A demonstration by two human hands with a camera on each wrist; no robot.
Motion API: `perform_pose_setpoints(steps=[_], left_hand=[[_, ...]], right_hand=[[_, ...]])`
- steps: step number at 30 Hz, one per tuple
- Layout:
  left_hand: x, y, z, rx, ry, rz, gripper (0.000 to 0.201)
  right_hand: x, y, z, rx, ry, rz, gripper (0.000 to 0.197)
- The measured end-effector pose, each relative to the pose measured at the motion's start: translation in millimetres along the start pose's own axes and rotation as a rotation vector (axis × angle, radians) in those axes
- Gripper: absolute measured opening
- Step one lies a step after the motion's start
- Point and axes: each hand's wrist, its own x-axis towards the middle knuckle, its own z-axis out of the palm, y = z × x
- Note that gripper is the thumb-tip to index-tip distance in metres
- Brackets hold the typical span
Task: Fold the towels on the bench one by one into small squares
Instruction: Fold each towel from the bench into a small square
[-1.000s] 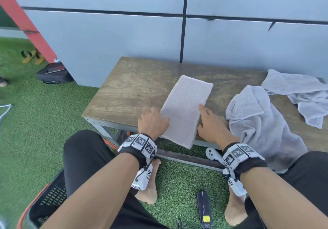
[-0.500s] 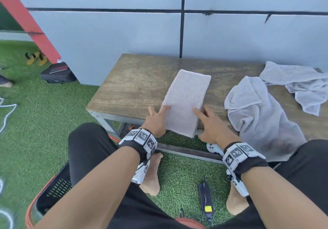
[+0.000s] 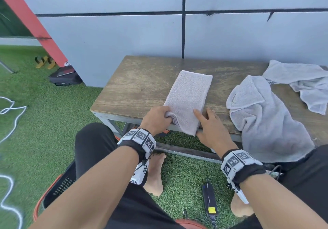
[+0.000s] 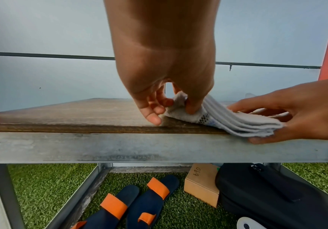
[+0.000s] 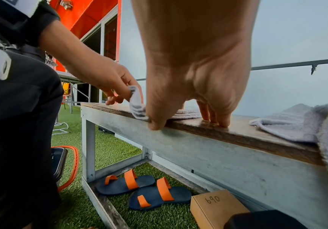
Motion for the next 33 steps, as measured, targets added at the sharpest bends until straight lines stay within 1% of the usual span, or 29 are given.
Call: perform_pose_setpoints(steps=[2,5,6,8,10,11,12,14,16,17,18,22,25,28,30,33], left_hand=[[5,-2,-1,-0.019,0.070,0.017,0.018],[12,3,-9,-0.156,0.147,0.081,0.019],[13,7,-13,-0.222,0.170,0.100,0.019],[12,15,-19,-0.425,0.220,0.099,0.019],[11,23,-23,-0.641,0.231,0.091,0.013],[13,23,-23,-0.713,0.219,0.087,0.012],[16,20,-20,-0.747,0.197,0.069,0.014],[21,15,-14,-0.724,0.136,-0.002,0.018],[28,9,-7,-0.686,0.097,-0.076,0.033],[31,7,-4,-0.686,0.087,-0.098,0.041],[34,7,-3,-0.685,0.087,-0.108,0.045],[57,12,-1,-0.600,0.135,-0.133,0.038],[79,19,4,-0.515,0.183,-0.149,0.042],[103,21,12,-0.476,0.213,-0.160,0.042],[118,22,18,-0.415,0.231,-0.162,0.040],[133,21,28,-0.234,0.233,-0.213,0.040]], right_hand=[[1,0,-6,0.068,0.001,-0.009,0.061],[5,3,-23,0.220,-0.004,-0.017,0.040],[7,4,-28,0.242,-0.002,-0.039,0.037],[11,7,-36,0.266,0.058,-0.121,0.039],[13,9,-43,0.402,0.111,-0.188,0.037],[12,7,-48,0.512,0.113,-0.178,0.036],[11,5,-52,0.613,0.107,-0.136,0.035],[12,3,-55,0.708,0.105,-0.046,0.045],[20,6,-54,0.730,0.090,-0.014,0.054],[24,7,-53,0.731,0.088,-0.012,0.055],[28,9,-51,0.729,0.087,-0.006,0.053],[48,8,-55,0.707,0.102,0.024,0.042],[71,8,-55,0.649,0.127,0.057,0.041],[93,12,-49,0.622,0.159,0.120,0.038],[106,16,-42,0.595,0.162,0.163,0.039],[123,24,-29,0.538,0.170,0.236,0.045]])
